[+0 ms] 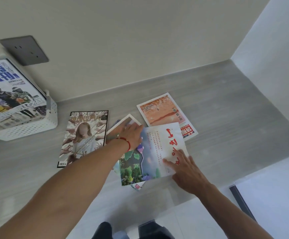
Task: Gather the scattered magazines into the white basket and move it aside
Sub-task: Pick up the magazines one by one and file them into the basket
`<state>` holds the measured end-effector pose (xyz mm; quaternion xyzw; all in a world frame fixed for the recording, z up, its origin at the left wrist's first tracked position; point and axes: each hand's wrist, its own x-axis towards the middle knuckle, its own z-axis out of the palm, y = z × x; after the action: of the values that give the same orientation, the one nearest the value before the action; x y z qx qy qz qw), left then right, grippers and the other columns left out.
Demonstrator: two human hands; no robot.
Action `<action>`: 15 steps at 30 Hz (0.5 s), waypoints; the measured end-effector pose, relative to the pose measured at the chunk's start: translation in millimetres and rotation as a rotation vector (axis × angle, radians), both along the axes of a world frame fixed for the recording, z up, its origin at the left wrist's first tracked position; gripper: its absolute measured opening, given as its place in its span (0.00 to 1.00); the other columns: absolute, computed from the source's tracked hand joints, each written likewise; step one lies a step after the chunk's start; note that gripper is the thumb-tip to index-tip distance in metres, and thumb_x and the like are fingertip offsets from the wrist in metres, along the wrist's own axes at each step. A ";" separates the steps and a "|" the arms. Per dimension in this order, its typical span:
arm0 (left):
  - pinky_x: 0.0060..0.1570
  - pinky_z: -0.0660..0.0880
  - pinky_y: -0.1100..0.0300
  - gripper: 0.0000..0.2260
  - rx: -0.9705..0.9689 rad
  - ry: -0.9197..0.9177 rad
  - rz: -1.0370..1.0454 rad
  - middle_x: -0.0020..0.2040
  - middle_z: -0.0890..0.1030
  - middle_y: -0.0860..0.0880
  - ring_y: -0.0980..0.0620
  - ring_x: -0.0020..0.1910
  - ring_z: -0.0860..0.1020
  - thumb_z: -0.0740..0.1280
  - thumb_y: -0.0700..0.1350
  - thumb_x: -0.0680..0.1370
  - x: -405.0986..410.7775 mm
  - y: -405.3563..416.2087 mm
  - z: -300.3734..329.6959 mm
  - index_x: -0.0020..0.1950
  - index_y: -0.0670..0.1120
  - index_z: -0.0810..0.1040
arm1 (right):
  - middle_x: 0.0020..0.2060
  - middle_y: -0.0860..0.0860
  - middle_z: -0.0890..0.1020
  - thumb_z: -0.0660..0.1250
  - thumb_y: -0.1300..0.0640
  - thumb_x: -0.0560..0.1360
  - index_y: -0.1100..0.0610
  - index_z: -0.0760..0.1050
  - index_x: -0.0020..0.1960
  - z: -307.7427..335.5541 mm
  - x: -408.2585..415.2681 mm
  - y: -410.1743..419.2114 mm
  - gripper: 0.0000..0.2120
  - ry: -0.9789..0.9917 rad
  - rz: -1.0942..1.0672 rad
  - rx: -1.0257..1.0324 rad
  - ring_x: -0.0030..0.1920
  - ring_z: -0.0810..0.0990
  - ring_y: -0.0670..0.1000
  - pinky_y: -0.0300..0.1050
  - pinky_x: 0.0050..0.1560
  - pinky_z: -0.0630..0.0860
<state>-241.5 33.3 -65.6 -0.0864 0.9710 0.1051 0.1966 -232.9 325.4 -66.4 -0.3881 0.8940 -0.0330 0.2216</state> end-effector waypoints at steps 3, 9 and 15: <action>0.61 0.76 0.48 0.17 -0.055 0.129 0.027 0.60 0.79 0.45 0.45 0.60 0.77 0.66 0.44 0.80 13.3 28.7 -5.6 0.69 0.47 0.70 | 0.82 0.54 0.49 0.63 0.55 0.79 0.41 0.64 0.75 0.5 -0.3 9.7 0.26 -0.026 -0.050 0.036 0.82 0.43 0.62 0.67 0.78 0.52; 0.58 0.75 0.51 0.18 0.279 0.078 0.384 0.63 0.73 0.41 0.40 0.61 0.76 0.67 0.45 0.81 50.7 51.8 6.3 0.69 0.42 0.68 | 0.83 0.51 0.49 0.59 0.51 0.79 0.51 0.57 0.77 -6.6 4.8 -3.7 0.27 -0.052 -0.165 -0.019 0.82 0.41 0.60 0.68 0.79 0.47; 0.31 0.76 0.67 0.14 0.693 0.226 0.514 0.57 0.80 0.46 0.48 0.46 0.79 0.62 0.36 0.81 93.0 22.1 32.9 0.66 0.46 0.69 | 0.81 0.55 0.54 0.66 0.53 0.77 0.55 0.51 0.78 -14.5 -7.2 -31.8 0.35 -0.039 -0.192 -0.256 0.80 0.56 0.60 0.65 0.73 0.65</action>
<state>-148.5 55.4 -32.7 -0.2421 0.8409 0.4784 0.0738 -240.2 293.6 -80.9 -0.3251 0.9109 -0.1753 0.1837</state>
